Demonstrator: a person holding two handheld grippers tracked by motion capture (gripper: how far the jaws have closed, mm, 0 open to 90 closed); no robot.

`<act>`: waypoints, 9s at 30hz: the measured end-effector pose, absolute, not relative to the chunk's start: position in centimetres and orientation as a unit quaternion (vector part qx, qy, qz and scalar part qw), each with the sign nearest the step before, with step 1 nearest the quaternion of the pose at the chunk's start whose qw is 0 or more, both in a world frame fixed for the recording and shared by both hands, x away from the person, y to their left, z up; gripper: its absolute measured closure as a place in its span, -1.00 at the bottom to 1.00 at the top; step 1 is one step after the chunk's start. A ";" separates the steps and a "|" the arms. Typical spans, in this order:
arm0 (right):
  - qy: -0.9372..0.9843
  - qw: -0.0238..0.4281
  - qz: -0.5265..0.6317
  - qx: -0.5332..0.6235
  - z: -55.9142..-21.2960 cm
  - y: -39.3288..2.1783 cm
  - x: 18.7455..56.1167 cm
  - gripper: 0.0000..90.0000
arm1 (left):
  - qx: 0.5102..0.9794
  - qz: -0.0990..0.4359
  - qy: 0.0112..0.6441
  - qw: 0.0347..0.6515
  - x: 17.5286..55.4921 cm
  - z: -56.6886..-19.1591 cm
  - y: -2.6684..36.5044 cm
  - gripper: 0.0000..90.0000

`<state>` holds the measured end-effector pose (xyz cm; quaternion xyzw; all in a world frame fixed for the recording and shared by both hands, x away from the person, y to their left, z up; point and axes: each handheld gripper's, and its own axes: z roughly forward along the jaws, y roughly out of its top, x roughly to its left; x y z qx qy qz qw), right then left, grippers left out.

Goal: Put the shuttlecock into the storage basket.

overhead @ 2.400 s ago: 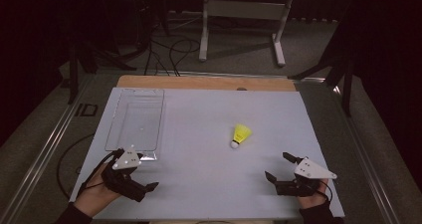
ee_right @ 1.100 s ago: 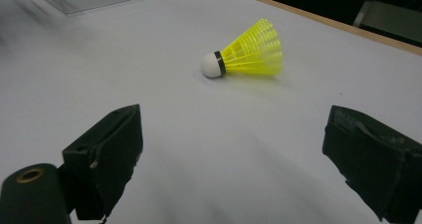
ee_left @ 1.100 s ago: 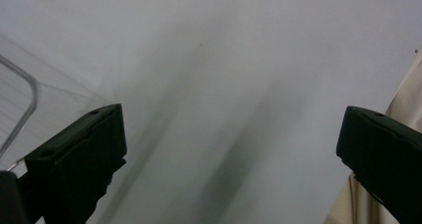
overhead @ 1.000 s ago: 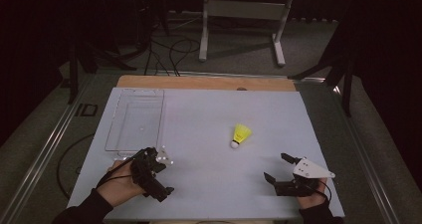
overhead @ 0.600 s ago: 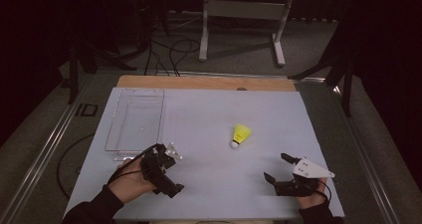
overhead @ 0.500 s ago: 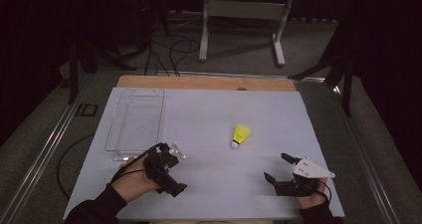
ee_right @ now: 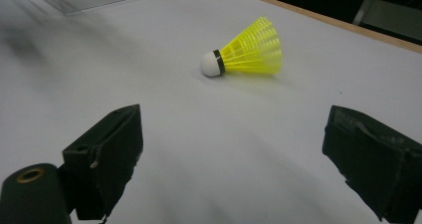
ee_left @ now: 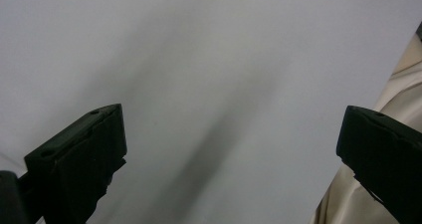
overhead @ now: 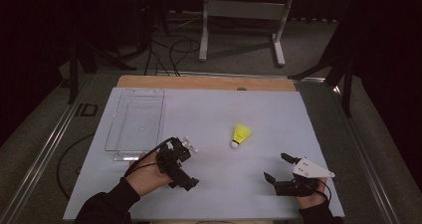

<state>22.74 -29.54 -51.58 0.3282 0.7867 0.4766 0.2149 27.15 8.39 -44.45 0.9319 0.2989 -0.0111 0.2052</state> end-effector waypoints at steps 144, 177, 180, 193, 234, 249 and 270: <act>0.785 0.209 0.478 0.334 -51.8 -29.6 22.9 -0.79 | 0.880 -0.016 0.417 0.227 37.6 -50.1 -5.1 0.46; 0.786 0.207 0.475 0.336 -51.9 -29.5 23.1 -0.79 | 0.879 0.018 0.410 0.244 37.4 -44.5 0.0 0.46; 0.786 0.207 0.476 0.337 -51.9 -29.5 23.1 -0.79 | 0.879 0.021 0.409 0.245 37.2 -43.9 0.4 0.46; 0.785 0.209 0.477 0.336 -51.8 -29.5 23.1 -0.79 | 0.879 0.038 0.400 0.257 36.4 -41.6 2.2 0.46; 0.785 0.209 0.477 0.336 -51.7 -29.4 23.1 -0.79 | 0.836 0.084 0.454 0.298 35.6 -37.4 11.7 0.46; 0.786 0.208 0.477 0.335 -51.8 -29.3 23.1 -0.79 | 0.804 0.103 0.498 0.309 35.4 -37.0 16.0 0.46; 0.787 0.207 0.474 0.336 -51.9 -29.2 23.2 -0.79 | 0.758 0.106 0.566 0.306 35.4 -40.4 20.7 0.46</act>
